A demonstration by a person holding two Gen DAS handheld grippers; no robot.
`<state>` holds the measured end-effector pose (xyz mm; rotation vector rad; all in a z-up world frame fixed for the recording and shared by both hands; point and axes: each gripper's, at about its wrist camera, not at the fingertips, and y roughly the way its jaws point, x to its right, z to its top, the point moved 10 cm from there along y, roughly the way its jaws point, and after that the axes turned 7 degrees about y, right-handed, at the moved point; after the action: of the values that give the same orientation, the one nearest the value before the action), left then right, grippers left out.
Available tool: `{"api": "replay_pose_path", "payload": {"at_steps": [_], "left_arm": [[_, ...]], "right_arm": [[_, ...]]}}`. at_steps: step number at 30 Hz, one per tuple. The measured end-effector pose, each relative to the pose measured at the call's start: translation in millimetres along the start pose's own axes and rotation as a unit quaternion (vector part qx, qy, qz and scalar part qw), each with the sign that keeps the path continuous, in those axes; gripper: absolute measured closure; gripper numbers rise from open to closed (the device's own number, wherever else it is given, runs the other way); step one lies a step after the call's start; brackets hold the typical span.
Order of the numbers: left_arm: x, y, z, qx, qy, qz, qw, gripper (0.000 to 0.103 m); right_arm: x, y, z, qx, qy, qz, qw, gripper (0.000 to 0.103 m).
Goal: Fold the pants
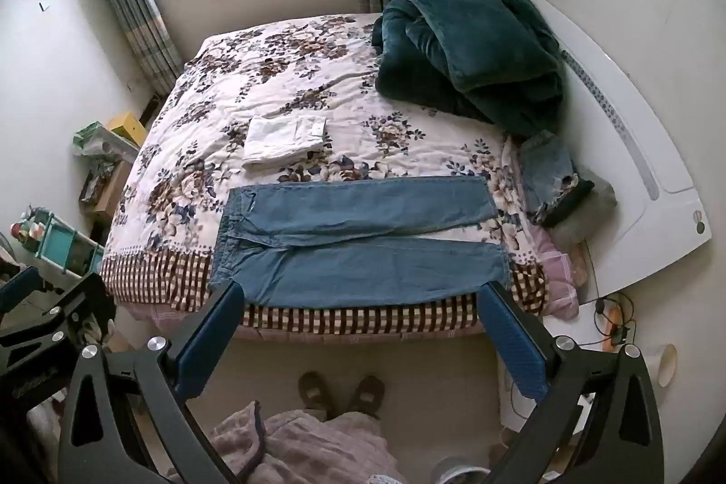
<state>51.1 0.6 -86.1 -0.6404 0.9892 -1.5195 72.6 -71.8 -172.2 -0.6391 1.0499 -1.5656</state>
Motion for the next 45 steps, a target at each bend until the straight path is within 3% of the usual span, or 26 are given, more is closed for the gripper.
{"api": "replay_pose_path", "payload": {"at_steps": [45], "left_arm": [[20.7,4.5,28.8,0.005,-0.003,-0.016,0.9999,0.0]], "right_arm": [[-5.5,7.4,11.0,-0.002,-0.004,0.001,1.0,0.0]]}}
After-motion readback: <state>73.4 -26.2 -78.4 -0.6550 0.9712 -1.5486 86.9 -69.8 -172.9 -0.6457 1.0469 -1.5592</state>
